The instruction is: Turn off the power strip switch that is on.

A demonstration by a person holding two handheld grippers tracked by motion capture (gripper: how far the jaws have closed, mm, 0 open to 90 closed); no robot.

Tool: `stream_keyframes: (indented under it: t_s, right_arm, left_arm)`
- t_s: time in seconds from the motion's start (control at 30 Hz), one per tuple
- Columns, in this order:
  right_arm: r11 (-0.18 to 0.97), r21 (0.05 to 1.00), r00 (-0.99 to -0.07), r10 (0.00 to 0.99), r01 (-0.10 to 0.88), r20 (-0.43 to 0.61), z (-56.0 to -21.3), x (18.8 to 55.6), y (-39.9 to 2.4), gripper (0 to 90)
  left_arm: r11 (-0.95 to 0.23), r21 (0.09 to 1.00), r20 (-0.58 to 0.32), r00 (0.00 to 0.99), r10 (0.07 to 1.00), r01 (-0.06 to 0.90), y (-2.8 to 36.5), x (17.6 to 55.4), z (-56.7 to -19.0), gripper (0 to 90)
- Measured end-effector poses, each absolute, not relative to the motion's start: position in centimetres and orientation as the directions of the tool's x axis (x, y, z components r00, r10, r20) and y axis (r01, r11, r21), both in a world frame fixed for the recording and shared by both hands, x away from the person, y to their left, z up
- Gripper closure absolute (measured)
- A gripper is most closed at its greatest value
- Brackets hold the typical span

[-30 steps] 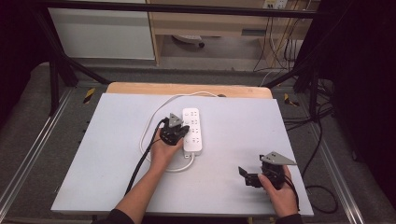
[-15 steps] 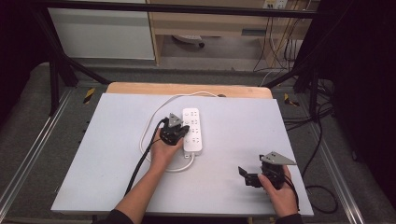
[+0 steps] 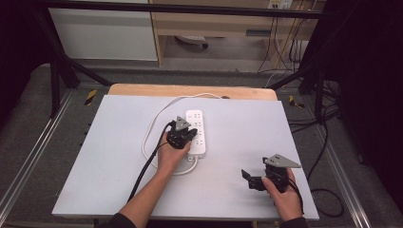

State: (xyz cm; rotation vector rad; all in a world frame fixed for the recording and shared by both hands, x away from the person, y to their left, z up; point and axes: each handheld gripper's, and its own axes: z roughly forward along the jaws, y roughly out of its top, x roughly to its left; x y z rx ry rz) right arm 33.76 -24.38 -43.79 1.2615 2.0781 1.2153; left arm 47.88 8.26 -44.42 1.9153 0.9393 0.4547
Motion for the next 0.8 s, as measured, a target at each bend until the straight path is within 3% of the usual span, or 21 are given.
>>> stream_keyframes:
  t_s: [0.5,0.57,0.8]
  right_arm:
    - [0.175,0.849,-0.463,0.882,0.499,0.09,-43.9,33.8,-24.9,2.2]
    - [0.175,0.85,-0.462,0.882,0.497,0.089,-43.8,33.8,-24.9,2.2]
    - [0.164,0.853,-0.457,0.885,0.496,0.096,-43.8,33.9,-24.9,2.5]
  left_arm:
    - [-0.202,0.887,-0.115,0.622,0.774,0.416,10.4,48.2,-42.9,90.0]
    - [-0.201,0.891,-0.109,0.622,0.775,0.407,10.2,48.1,-42.7,76.2]
    - [-0.187,0.895,-0.123,0.627,0.769,0.406,11.1,47.9,-42.1,55.5]
